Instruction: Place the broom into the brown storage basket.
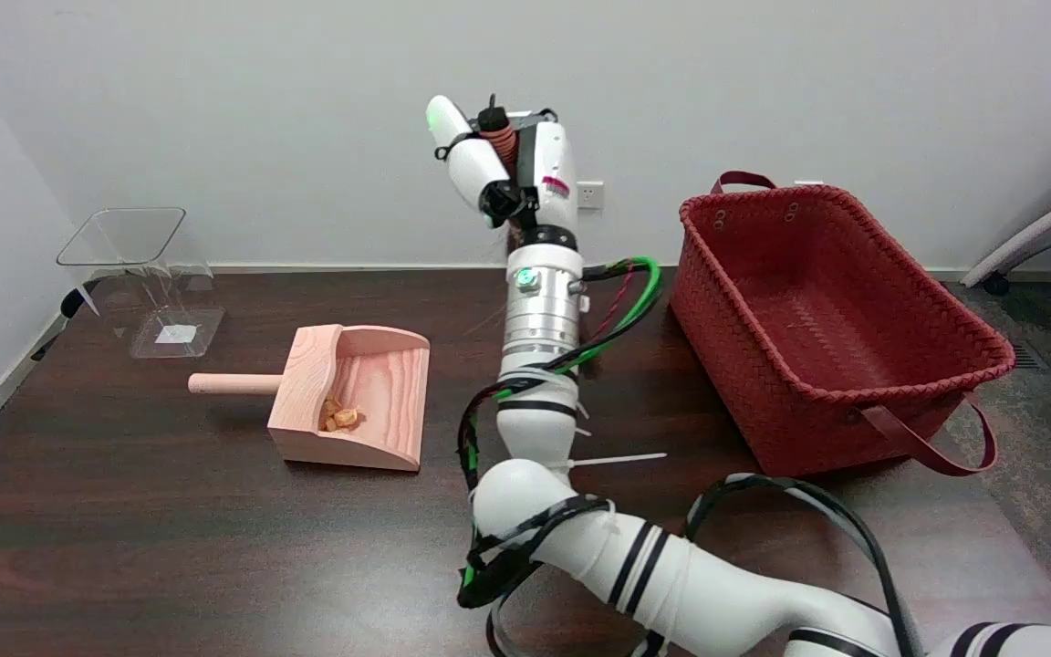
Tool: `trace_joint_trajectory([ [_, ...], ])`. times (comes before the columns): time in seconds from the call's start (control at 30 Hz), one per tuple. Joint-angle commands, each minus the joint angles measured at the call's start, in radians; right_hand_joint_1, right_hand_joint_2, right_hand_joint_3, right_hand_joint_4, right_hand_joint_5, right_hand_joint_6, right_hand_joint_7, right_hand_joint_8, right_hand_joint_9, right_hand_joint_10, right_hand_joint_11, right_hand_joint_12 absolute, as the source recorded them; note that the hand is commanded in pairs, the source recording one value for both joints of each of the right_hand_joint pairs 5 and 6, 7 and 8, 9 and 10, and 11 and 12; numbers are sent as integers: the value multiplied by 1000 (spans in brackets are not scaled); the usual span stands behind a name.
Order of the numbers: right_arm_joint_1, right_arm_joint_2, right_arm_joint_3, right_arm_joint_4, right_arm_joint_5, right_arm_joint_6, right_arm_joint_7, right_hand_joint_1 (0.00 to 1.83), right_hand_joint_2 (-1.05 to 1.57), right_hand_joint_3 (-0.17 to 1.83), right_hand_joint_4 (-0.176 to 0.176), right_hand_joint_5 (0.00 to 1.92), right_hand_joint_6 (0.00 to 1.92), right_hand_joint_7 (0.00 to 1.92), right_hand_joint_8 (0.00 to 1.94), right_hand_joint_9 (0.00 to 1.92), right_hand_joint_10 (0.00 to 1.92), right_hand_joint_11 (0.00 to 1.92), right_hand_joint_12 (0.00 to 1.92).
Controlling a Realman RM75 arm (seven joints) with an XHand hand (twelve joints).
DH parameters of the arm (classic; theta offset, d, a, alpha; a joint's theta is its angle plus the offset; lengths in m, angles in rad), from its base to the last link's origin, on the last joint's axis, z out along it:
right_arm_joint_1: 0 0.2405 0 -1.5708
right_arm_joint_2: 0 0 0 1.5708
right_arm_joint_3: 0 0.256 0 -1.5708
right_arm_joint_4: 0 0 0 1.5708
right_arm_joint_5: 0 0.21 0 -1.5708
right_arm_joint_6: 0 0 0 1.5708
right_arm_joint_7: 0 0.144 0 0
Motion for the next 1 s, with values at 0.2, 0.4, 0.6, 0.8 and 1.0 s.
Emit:
trace_joint_trajectory([
  [0.2,-58,251,37,318,-8,-9,-254,784,1571,-107,0,1920,1920,1920,1920,1920,1920,1920,1920],
  [0.4,-53,358,64,386,36,-14,-248,781,1571,-62,0,1920,1920,1920,1920,1920,1920,1920,1920],
  [0.6,-66,438,110,428,39,-10,-244,782,1571,-64,0,1920,1920,1920,1920,1920,1920,1920,1920],
  [0.8,-87,515,174,422,63,-16,-142,772,1571,-43,0,1920,1920,1920,1920,1920,1920,1920,1920],
  [1.0,-98,574,228,358,64,-17,13,761,1571,-46,0,1920,1920,1920,1920,1920,1920,1920,1920],
])
